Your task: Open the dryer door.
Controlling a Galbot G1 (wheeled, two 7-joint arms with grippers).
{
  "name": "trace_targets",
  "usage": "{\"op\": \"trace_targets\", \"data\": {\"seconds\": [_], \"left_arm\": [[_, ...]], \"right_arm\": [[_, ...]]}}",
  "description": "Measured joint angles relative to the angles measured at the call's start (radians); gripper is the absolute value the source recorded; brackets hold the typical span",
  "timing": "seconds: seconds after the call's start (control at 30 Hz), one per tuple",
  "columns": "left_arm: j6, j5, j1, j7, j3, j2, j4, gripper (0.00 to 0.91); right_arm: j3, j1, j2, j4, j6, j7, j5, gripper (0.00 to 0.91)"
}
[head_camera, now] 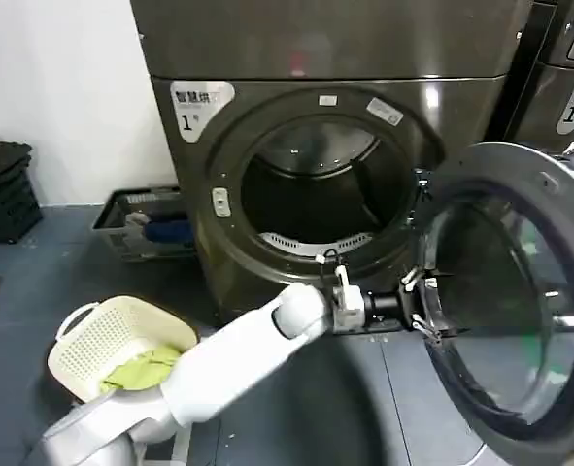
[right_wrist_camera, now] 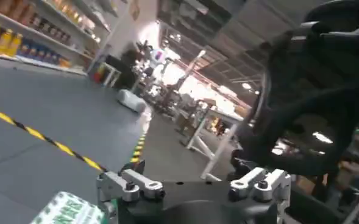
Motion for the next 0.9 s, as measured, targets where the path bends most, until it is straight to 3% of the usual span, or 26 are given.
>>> {"op": "trace_targets", "data": {"seconds": [0.47, 0.9], "left_arm": [[-0.011, 0.018, -0.037, -0.032, 0.004, -0.123, 0.124, 0.907], [0.046, 0.001, -0.053, -0.11, -0.007, -0.185, 0.221, 0.907]], "right_arm": [[0.022, 0.0, 0.0, 0.051, 0.005, 0.002, -0.009, 0.907], [0.019, 0.004, 0.0, 0.071, -0.002, 0.006, -0.005, 0.907]]}}
